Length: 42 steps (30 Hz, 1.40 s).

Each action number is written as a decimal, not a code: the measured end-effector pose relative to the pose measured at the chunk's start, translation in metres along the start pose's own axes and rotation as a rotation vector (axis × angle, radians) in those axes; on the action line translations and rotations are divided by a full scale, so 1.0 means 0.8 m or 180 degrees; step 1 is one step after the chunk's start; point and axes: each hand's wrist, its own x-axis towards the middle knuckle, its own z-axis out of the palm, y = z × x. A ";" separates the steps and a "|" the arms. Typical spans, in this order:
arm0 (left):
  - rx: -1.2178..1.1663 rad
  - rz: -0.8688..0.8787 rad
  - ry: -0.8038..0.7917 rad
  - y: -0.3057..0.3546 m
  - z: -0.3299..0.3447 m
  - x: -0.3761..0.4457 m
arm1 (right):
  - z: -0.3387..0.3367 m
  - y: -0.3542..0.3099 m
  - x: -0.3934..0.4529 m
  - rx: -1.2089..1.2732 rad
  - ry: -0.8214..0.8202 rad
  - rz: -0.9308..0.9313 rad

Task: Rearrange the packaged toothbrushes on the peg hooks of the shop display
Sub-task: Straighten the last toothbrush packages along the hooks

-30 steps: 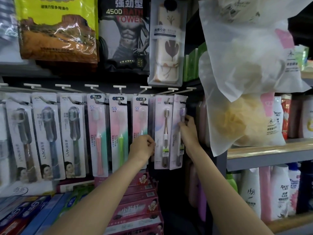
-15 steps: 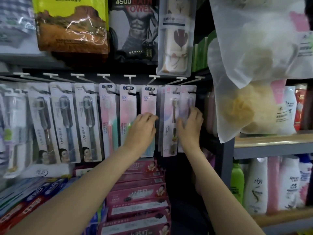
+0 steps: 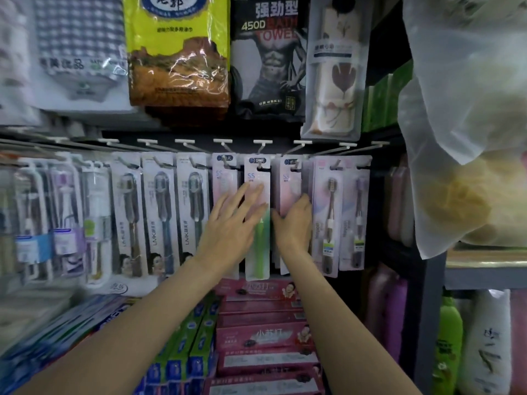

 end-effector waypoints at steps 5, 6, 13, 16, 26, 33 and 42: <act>0.0145 0.0098 -0.0161 -0.013 0.000 -0.009 | 0.010 -0.009 0.027 0.0247 0.0209 0.0398; 0.0154 0.0103 -0.0151 -0.014 0.001 -0.009 | 0.011 -0.011 0.029 0.0247 0.0227 0.0491; 0.0127 0.0145 -0.0045 -0.020 0.001 -0.011 | 0.005 -0.017 0.020 0.0016 0.0367 0.0526; 0.0111 0.0094 -0.0040 -0.020 0.001 -0.011 | -0.003 -0.021 0.010 0.0015 0.0351 0.0487; -0.0111 0.0121 0.0008 -0.014 -0.001 0.002 | -0.018 -0.029 0.003 0.0062 0.0068 0.0588; -0.0024 0.0079 -0.0008 -0.022 -0.016 0.022 | -0.032 -0.030 -0.012 0.0593 0.0177 -0.0280; -0.0091 0.0059 -0.0244 -0.018 -0.019 0.045 | -0.039 -0.038 0.010 0.0118 0.0491 -0.0982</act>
